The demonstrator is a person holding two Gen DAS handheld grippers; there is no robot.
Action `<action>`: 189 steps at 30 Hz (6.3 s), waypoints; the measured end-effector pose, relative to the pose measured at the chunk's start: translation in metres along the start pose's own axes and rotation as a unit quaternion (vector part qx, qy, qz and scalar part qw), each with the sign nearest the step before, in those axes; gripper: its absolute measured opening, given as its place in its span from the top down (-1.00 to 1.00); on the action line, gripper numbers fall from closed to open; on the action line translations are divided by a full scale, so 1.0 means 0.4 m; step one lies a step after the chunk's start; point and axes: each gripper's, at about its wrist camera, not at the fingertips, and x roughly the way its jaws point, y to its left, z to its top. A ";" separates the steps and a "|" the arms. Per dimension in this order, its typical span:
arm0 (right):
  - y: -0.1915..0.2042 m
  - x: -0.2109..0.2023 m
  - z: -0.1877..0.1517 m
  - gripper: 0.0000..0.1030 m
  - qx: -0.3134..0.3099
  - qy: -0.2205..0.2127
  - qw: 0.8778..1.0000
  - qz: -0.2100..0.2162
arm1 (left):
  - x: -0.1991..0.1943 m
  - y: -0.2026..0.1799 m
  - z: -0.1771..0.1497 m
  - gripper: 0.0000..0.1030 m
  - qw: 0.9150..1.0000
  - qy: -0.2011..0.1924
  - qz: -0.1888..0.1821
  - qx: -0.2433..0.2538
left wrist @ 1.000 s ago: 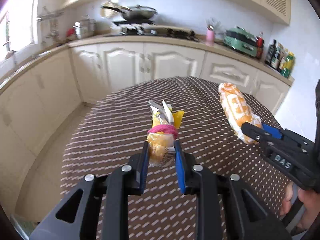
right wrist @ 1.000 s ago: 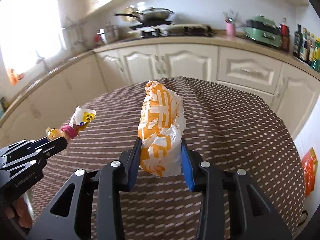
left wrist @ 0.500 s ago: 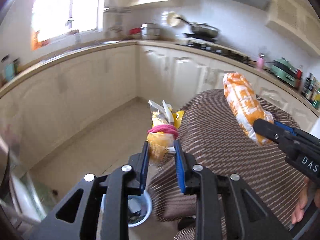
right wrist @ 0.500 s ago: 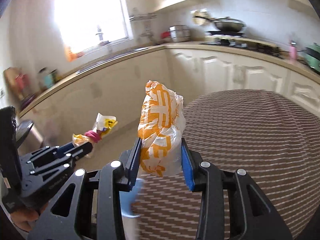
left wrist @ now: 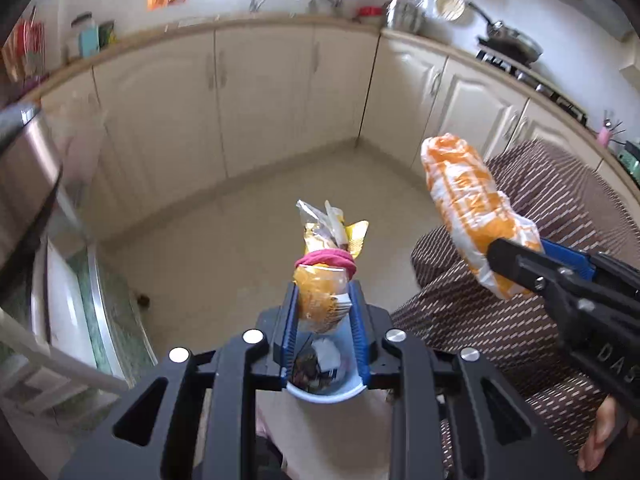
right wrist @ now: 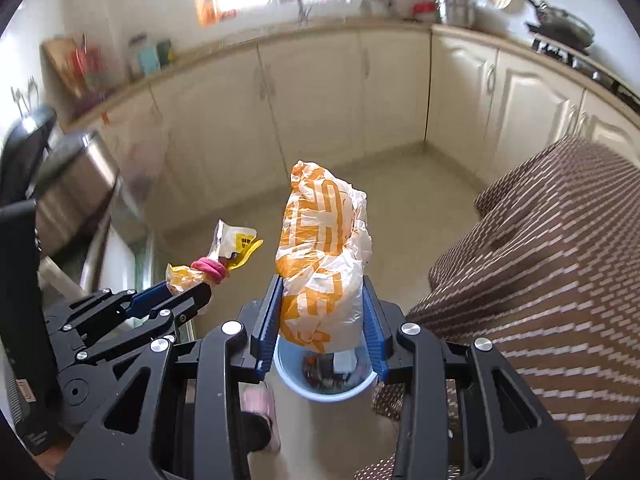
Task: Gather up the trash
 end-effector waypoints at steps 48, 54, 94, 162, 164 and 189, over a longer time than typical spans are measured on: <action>-0.075 0.360 -0.158 0.31 0.038 0.133 0.990 -0.038 | 0.365 0.017 -0.103 -0.25 0.993 0.120 0.004 -0.019; -0.064 0.376 -0.147 0.30 0.031 0.133 0.990 -0.037 | 0.367 0.025 -0.112 -0.26 0.992 0.125 0.007 -0.017; 0.047 -0.158 -0.070 -0.50 -0.034 -0.077 0.986 -0.142 | -0.109 -0.090 -0.020 -0.48 0.998 -0.038 -0.004 0.046; 0.037 -0.993 -0.453 -0.86 0.057 -0.282 0.919 -0.269 | -0.928 -0.362 -0.273 -0.85 0.938 -0.280 -0.126 0.160; 0.040 -0.990 -0.454 -0.86 0.057 -0.281 0.919 -0.270 | -0.928 -0.364 -0.273 -0.85 0.938 -0.279 -0.126 0.161; 0.047 -0.977 -0.456 -0.86 0.059 -0.276 0.923 -0.263 | -0.928 -0.372 -0.289 -0.85 0.938 -0.278 -0.130 0.161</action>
